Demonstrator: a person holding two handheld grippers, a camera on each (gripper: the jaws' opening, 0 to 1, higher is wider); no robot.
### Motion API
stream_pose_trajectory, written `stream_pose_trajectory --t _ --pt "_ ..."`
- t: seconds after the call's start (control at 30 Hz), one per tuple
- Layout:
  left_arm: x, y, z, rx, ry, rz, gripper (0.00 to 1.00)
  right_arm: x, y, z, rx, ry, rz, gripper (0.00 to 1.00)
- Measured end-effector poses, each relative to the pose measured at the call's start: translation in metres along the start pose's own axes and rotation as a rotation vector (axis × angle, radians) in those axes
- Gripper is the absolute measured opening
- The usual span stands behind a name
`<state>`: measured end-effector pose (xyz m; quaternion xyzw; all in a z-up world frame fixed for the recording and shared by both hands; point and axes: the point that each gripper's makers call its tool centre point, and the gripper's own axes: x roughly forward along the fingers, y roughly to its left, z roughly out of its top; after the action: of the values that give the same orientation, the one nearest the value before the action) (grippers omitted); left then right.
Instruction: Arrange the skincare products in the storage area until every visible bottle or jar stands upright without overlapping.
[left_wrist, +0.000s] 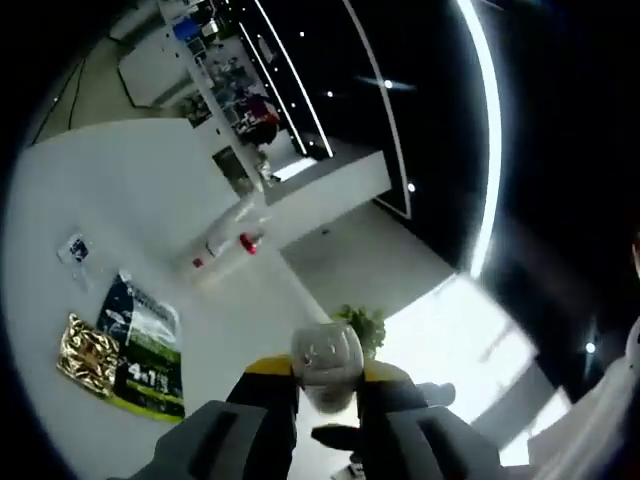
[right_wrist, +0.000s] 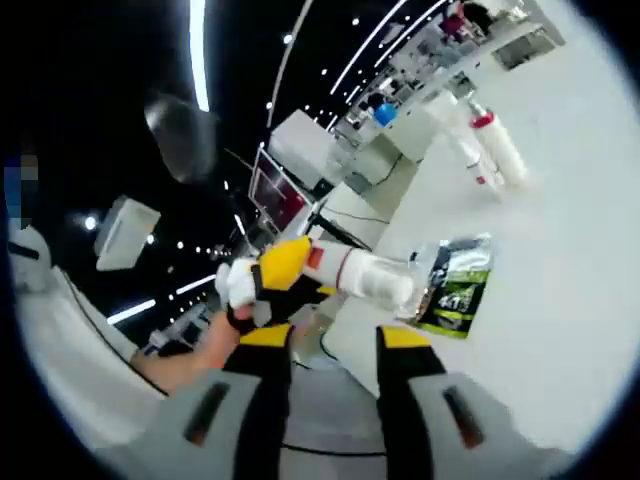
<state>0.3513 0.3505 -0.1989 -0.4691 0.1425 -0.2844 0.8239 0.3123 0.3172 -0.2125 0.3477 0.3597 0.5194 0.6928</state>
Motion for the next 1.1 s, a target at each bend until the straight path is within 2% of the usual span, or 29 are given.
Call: stream_pose_trajectory --t 0.1,0.17,0.23,0.27,0.3,0.37,0.4,0.43,0.5,0.53,0.67,0.7,0.8,0.83,0.93,0.97,1.0,1.03,1.1 --pt "0.001 -0.003 -0.001 0.051 -0.005 -0.013 0.21 -0.001 -0.009 0.012 0.098 -0.077 -0.026 0.34" --pt "0.002 -0.003 -0.003 0.099 0.008 -0.008 0.21 -0.001 -0.011 0.015 0.166 -0.102 -0.025 0.35" --pt "0.002 -0.006 -0.007 0.192 0.049 -0.019 0.21 0.0 -0.013 0.017 0.216 -0.127 -0.024 0.36" --pt "0.002 -0.006 -0.007 0.207 0.055 -0.022 0.21 0.0 -0.013 0.017 0.224 -0.133 -0.024 0.36" --pt "0.003 -0.01 -0.012 0.259 0.089 -0.032 0.21 -0.001 -0.016 0.019 0.261 -0.153 -0.026 0.38" --pt "0.003 -0.014 -0.016 0.328 0.111 -0.056 0.21 -0.001 -0.02 0.024 0.298 -0.191 -0.033 0.42" --pt "0.003 -0.016 -0.017 0.346 0.116 -0.062 0.21 -0.001 -0.021 0.025 0.332 -0.2 -0.028 0.43" --pt "0.004 -0.023 -0.019 0.428 0.124 -0.093 0.21 -0.001 -0.02 0.027 0.366 -0.217 -0.007 0.43" --pt "0.005 -0.03 -0.023 0.473 0.141 -0.116 0.21 0.0 -0.019 0.03 0.412 -0.237 0.015 0.43" --pt "0.007 -0.032 -0.026 0.532 0.159 -0.124 0.21 0.0 -0.02 0.03 0.427 -0.233 0.014 0.43" --pt "0.009 -0.034 -0.031 0.592 0.188 -0.137 0.21 -0.002 -0.017 0.034 0.511 -0.26 0.056 0.37" --pt "0.009 -0.035 -0.033 0.618 0.194 -0.152 0.21 -0.004 -0.016 0.035 0.56 -0.269 0.082 0.36" --pt "0.007 -0.036 -0.033 0.648 0.2 -0.161 0.21 -0.005 -0.014 0.036 0.547 -0.275 0.091 0.32" --pt "0.005 -0.034 -0.038 0.679 0.232 -0.158 0.21 -0.006 -0.013 0.036 0.542 -0.279 0.091 0.3" --pt "0.003 -0.031 -0.043 0.716 0.26 -0.159 0.22 -0.008 -0.01 0.043 0.532 -0.284 0.114 0.25" --pt "0.002 -0.023 -0.049 0.745 0.294 -0.115 0.22 -0.009 -0.007 0.047 0.502 -0.283 0.116 0.25" --pt "0.002 -0.024 -0.051 0.771 0.29 -0.112 0.22 -0.008 -0.006 0.048 0.442 -0.269 0.103 0.24" --pt "0.002 -0.026 -0.052 0.773 0.285 -0.118 0.22 -0.008 -0.001 0.049 0.427 -0.261 0.113 0.24" --pt "0.001 -0.028 -0.051 0.749 0.268 -0.113 0.23 -0.007 0.002 0.052 0.37 -0.24 0.105 0.24"
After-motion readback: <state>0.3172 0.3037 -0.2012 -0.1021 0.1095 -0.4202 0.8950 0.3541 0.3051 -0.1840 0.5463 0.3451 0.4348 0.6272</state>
